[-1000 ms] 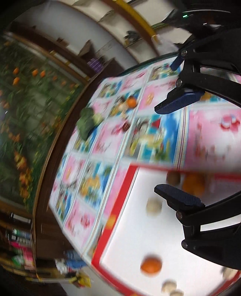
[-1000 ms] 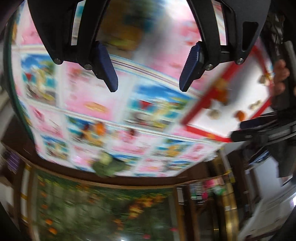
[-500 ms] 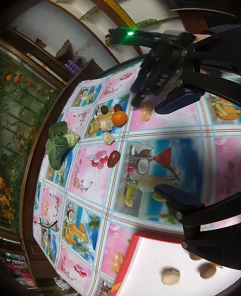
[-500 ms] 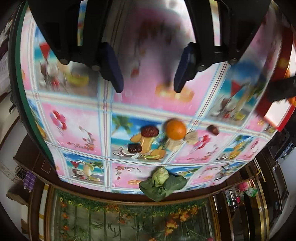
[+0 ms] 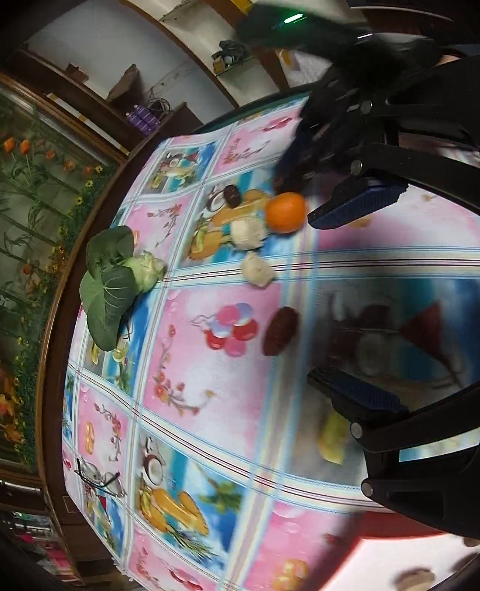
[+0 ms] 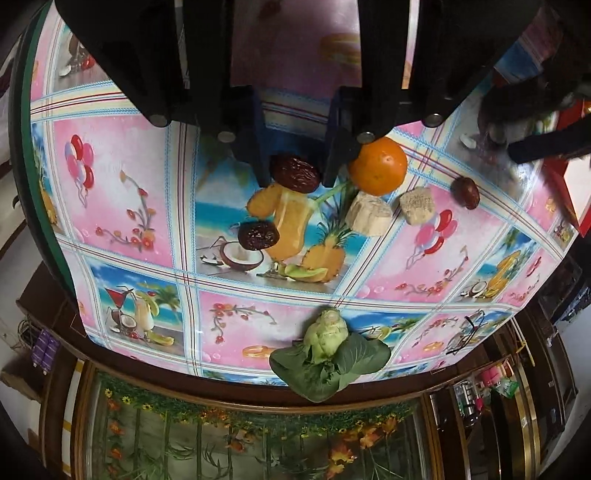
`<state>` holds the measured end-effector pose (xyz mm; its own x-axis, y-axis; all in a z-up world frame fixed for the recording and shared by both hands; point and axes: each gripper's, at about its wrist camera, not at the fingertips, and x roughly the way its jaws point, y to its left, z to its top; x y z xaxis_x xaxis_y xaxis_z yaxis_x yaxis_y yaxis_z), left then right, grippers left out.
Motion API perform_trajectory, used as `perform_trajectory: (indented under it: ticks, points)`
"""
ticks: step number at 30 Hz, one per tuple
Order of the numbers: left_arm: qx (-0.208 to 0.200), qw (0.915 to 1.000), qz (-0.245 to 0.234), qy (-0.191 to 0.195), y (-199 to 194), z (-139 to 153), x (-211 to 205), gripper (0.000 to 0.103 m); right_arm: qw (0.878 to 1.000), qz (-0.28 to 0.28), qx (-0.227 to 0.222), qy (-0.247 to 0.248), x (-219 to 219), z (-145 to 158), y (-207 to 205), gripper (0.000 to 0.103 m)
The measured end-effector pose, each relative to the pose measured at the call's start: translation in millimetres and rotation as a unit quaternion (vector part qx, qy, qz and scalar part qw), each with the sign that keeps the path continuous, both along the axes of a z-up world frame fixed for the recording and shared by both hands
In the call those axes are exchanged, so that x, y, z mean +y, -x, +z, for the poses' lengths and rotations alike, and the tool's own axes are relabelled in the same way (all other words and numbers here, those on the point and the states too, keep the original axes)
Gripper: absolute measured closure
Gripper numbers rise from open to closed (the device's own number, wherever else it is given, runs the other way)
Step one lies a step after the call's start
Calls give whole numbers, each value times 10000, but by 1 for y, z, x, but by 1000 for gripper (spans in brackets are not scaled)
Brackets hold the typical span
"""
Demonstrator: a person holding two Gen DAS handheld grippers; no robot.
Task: Organize fruits
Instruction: 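Grasp a dark red date with the right gripper while the left grasps another date, then carry both dates over the red-rimmed tray with both grippers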
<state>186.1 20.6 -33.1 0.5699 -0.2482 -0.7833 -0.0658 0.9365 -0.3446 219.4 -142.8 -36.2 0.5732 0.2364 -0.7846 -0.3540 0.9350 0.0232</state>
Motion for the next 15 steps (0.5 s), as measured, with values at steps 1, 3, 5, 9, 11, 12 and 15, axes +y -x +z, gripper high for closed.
perform_trajectory:
  ticks: [1,3,5,9,11,12,15]
  points:
    - [-43,9999,47,-136,-3,1,-2,27,10000,-28,-1,-25,-2,0,2,74]
    - [-69,9972,102,-743,-9,-1,-8,48,9999,-80,23,-145,-10,0,9,74]
    - [-110,9903,163,-1373,-11,-3,-13,61,9997,-99,35,-242,-18,1,16,74]
    - [-206,9809,52,-1935,-11,-4,-22,73,9994,-92,42,-316,-30,2,28,74]
    - [-238,9756,6,-2182,-9,-4,-28,74,9994,-93,42,-339,-33,2,31,74]
    - [-244,9753,18,-2197,-8,-4,-28,74,9993,-95,46,-349,-34,2,32,74]
    - [-144,9804,24,-1963,-2,-1,-24,74,9993,-91,34,-361,-36,3,39,74]
